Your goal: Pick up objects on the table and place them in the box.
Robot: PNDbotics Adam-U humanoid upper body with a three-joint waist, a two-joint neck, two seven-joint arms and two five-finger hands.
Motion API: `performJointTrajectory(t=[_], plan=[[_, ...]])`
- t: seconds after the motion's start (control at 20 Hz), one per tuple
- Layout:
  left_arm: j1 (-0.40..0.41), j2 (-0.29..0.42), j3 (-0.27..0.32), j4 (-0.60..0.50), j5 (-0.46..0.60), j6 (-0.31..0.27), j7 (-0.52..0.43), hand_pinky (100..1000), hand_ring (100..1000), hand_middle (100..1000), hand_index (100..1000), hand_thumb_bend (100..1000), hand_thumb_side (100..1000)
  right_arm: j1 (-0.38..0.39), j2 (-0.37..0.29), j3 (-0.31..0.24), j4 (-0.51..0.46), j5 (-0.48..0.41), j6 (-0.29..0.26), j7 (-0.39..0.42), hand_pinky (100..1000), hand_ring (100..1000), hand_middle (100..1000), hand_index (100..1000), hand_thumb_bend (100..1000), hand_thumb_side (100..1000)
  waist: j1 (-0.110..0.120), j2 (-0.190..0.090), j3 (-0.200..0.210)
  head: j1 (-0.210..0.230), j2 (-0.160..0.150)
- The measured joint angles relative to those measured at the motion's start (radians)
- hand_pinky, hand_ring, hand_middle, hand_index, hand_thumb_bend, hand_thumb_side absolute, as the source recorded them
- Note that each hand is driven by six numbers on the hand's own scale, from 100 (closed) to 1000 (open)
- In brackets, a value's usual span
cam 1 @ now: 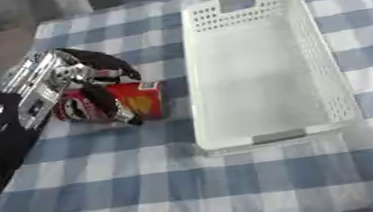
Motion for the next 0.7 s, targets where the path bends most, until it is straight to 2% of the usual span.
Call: performJointTrajectory(t=[0.05,0.2,0.7], plan=[[0.005,0.008,0.0,0.0,0.0,-0.002,0.0,760,845,915,1000,623,803,-0.002,0.0,0.0,0.0,0.0,0.0,0.0,348,553,607,834,100,792,0.0,0.001,0.0,0.0,0.0],[0.017,0.032,0.0,0.0,-0.004,-0.008,0.001,767,847,908,1000,708,779,-0.004,0.0,0.0,0.0,0.0,0.0,0.0,348,553,607,834,100,792,0.0,0.002,0.0,0.0,0.0],[0.038,0.059,0.0,-0.001,-0.027,-0.018,0.001,759,838,900,999,670,785,-0.008,0.0,0.0,0.0,0.0,-0.001,0.0,348,553,607,833,100,789,-0.008,0.003,0.001,0.0,0.0]])
